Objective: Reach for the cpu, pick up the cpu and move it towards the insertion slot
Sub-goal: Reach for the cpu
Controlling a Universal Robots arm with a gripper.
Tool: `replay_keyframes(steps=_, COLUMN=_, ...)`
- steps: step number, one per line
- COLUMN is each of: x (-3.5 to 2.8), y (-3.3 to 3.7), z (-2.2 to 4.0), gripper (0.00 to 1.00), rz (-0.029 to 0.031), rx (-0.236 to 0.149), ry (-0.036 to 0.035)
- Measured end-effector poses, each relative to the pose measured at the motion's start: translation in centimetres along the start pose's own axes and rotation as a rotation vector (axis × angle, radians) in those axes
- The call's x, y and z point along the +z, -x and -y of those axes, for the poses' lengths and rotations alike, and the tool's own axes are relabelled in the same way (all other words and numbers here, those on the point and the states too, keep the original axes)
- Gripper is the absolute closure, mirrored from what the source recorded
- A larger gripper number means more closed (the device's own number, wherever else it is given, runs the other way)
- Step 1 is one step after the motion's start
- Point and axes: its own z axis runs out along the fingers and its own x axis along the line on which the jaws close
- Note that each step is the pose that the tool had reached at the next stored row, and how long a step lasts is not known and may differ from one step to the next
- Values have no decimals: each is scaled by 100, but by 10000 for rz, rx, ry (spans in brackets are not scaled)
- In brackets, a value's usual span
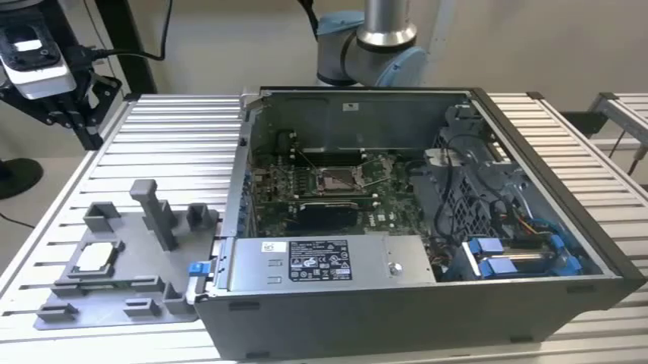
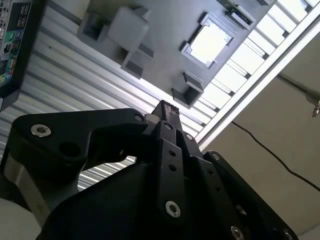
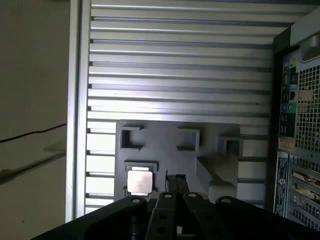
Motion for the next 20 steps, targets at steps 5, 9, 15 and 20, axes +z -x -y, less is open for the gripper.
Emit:
replay_keyframes(steps=5, x=-1, y=-8, z=13, gripper=100, rz=-1, rx=0, ry=0)
replay_keyframes(steps=9, x=-1, y=-49, z=79, gripper=100, rz=2, rx=0, ry=7)
replay_keyframes(steps=15, x=-3, y=-167, z=175, gripper=100, rz=6, rx=0, ry=9)
replay_keyframes(steps=20, x=-5, y=-285, z=240, gripper=100, rz=9, rx=-1, ry=9)
